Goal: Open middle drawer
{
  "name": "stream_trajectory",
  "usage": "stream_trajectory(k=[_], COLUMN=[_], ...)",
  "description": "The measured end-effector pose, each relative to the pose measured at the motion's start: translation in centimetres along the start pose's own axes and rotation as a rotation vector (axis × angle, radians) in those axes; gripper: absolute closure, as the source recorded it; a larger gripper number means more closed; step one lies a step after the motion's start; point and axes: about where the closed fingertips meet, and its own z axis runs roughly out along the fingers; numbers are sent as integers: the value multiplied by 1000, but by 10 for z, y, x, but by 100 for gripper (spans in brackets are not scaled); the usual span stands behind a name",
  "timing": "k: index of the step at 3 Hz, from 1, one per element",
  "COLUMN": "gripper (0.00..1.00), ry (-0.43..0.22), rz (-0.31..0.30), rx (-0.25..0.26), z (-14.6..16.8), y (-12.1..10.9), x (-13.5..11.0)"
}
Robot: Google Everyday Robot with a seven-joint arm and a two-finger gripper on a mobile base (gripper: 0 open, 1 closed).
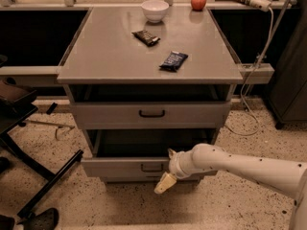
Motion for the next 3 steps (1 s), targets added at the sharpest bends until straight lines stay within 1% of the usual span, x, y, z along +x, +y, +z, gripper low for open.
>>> stream_trajectory(k=[1,2,3], gripper=[0,0,0], ry=[7,18,50], rz=[22,48,82], rx=[-35,-40,-57], z=[-2,-15,-30], y=[18,35,78], x=[9,12,18])
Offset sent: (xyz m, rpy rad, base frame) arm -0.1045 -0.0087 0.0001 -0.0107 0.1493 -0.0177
